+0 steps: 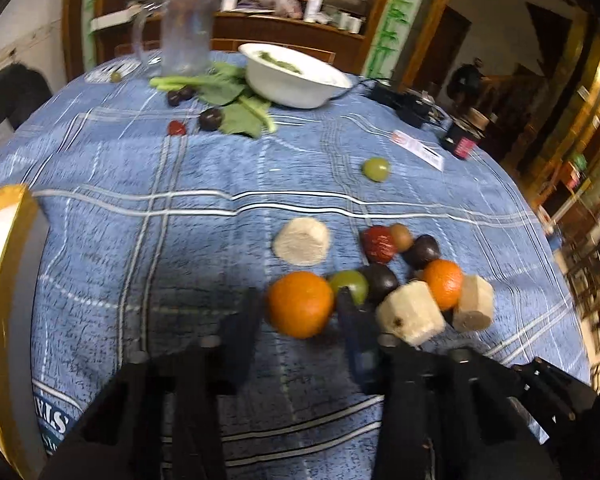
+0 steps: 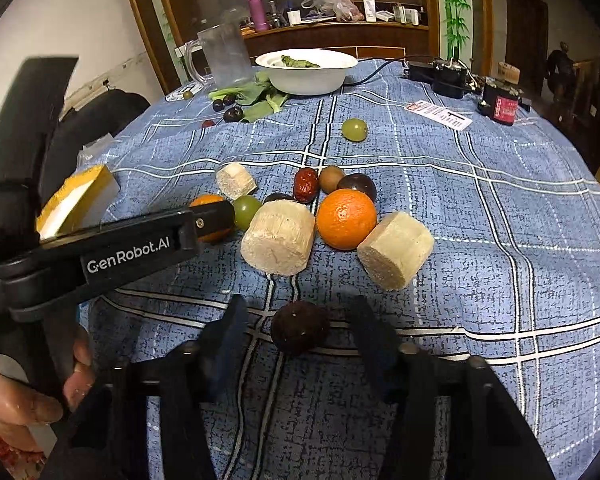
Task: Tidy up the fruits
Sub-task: 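Carry the dark plum into the tray and open the right tool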
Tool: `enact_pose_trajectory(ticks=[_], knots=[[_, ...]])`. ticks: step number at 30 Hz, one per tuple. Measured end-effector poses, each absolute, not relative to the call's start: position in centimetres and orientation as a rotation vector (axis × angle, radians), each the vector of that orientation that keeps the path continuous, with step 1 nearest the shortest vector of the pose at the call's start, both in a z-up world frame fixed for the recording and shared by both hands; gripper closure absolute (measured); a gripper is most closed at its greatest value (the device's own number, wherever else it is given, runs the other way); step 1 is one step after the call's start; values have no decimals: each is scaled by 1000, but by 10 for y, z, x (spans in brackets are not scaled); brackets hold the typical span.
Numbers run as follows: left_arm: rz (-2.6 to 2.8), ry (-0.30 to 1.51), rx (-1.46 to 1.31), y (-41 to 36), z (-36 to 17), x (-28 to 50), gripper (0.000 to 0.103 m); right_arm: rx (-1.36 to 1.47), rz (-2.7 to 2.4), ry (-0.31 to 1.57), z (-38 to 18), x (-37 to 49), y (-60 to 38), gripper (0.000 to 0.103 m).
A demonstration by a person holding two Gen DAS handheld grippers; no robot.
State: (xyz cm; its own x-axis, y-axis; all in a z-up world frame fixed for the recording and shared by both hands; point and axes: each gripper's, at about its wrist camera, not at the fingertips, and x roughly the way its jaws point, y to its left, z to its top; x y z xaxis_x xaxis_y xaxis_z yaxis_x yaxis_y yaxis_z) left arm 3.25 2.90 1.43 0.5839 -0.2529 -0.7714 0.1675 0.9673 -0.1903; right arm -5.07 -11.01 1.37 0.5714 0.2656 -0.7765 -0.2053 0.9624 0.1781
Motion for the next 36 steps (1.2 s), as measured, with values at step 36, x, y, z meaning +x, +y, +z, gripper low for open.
enact_pose_trajectory(ticks=[36], knots=[[-118,727,-316,159,92,-78,70,72,374,770,96,-143,-74,74]])
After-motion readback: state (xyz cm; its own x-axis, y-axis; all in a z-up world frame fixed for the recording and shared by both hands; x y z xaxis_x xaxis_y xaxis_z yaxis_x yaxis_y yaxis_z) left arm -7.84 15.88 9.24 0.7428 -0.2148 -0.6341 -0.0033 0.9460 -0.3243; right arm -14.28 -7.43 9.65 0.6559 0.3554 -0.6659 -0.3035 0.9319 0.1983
